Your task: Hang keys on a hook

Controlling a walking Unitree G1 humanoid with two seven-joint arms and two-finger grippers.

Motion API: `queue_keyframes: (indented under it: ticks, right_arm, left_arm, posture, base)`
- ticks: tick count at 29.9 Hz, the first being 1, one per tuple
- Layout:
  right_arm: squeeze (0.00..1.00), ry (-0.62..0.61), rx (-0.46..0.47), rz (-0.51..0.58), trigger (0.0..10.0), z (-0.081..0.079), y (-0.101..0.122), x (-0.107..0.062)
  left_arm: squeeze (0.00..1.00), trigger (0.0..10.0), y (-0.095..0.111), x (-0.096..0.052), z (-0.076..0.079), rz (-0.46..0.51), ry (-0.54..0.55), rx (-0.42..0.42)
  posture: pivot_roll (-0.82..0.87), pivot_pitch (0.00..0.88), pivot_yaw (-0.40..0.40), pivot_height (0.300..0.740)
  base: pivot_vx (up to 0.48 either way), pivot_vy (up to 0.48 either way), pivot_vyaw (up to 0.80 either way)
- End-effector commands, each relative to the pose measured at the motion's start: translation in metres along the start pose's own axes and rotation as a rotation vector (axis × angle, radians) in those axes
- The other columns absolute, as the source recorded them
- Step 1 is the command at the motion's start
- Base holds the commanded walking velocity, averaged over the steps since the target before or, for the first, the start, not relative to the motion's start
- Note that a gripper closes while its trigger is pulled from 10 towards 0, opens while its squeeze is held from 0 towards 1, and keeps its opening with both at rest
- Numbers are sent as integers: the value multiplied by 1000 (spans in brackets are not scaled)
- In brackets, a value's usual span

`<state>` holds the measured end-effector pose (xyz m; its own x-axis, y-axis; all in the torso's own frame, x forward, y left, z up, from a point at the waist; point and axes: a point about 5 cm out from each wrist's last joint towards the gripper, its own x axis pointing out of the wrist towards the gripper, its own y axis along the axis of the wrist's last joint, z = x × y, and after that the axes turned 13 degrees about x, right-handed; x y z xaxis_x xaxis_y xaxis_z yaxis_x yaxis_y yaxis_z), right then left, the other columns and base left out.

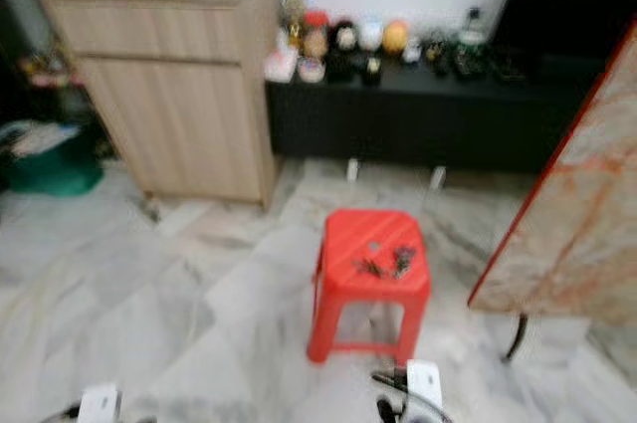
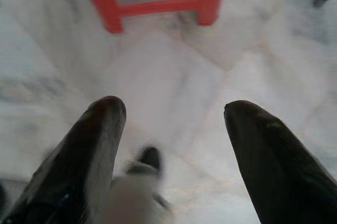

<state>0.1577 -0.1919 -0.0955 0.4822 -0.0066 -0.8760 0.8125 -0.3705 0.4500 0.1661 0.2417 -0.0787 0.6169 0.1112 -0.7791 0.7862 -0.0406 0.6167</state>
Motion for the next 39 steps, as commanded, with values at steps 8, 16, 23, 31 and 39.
queue_keyframes:
  ticks: [8,16,23,31,39]
  right_arm:
    - [0,39,-14,36,10000,-14,12,2]
    - [0,52,-31,35,10000,-15,13,3]
    - [0,64,-27,40,10000,-16,13,2]
    - [0,58,-1,44,10000,-15,13,2]
    - [0,55,10,85,10000,-15,15,2]
  left_arm:
    - [0,10000,-16,-4,0,-51,11,2]
    - [0,10000,-11,0,18,-49,-7,7]
    - [0,10000,-8,1,18,-42,-7,5]
    - [0,10000,-11,-2,0,-40,11,3]
    - [0,10000,-10,-4,-5,2,33,15]
  posture:
    - [65,0,-50,740]
    - [64,0,-51,740]
    - [61,0,-51,740]
    - [61,0,-50,740]
    - [51,0,-42,740]
  base:
    - [308,0,0]
    - [315,0,0]
    - [318,0,527]
    - [319,0,153]
    - [39,0,0]
